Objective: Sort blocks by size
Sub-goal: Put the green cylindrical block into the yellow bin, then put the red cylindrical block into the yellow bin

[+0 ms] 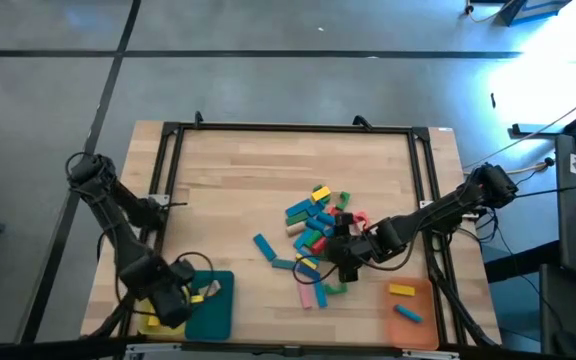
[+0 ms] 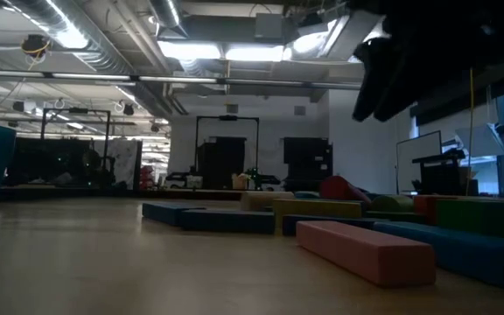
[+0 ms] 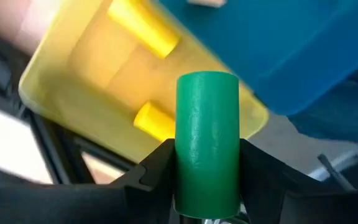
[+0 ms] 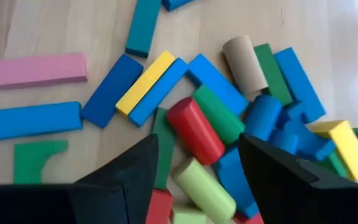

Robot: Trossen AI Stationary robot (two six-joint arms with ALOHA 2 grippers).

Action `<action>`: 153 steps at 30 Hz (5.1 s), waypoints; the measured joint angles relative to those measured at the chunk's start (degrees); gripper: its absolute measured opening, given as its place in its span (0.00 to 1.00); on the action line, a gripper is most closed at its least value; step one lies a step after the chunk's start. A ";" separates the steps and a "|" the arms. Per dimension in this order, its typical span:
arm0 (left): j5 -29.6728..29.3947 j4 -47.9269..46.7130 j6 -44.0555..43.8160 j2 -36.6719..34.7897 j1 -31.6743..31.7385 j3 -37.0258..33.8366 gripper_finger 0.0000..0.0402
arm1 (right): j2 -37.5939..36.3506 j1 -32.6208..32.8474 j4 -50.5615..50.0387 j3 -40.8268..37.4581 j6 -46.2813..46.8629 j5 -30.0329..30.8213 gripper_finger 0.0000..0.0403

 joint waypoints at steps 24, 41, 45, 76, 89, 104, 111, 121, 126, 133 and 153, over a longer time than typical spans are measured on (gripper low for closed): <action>-2.35 -2.73 -13.28 7.66 -7.58 -0.04 0.46 | 2.77 -1.36 17.62 -9.14 -6.33 -3.42 0.56; -2.35 -2.11 -11.88 7.79 -7.49 -0.04 0.49 | 11.06 -8.36 19.75 -9.14 -9.04 -6.37 0.56; -2.39 -2.08 -11.86 7.79 -7.47 -0.04 0.49 | 12.29 -10.03 19.88 -8.92 -9.05 -8.70 0.56; -32.29 -2.10 -11.61 7.79 -7.49 -0.07 0.49 | 13.66 -10.71 18.29 8.68 -16.82 -12.52 0.35; -54.67 -2.12 -9.89 7.79 -3.77 -0.07 0.49 | 14.64 -10.73 33.03 11.05 -22.52 -12.53 0.36; -69.81 13.43 26.73 7.79 11.24 -0.07 0.49 | 14.86 -10.71 33.53 11.08 -22.40 -12.50 0.36; -66.66 20.84 42.26 7.79 16.88 -0.07 0.49 | 14.86 -10.71 33.34 11.08 -22.38 -12.48 0.36; -57.02 23.18 51.28 7.77 20.47 -0.07 0.49 | 14.86 -10.68 32.71 11.05 -22.37 -12.50 0.36; -55.94 23.30 57.56 7.77 20.31 -0.07 0.49 | 14.86 -10.67 32.71 11.05 -22.36 -12.44 0.36; -55.67 28.00 60.88 7.77 21.53 -0.07 0.49 | 14.86 -10.71 33.04 11.05 -22.36 -12.48 0.36; -49.91 31.32 64.52 7.77 23.68 -0.07 0.49 | 14.80 -10.71 32.94 11.05 -22.36 -12.57 0.36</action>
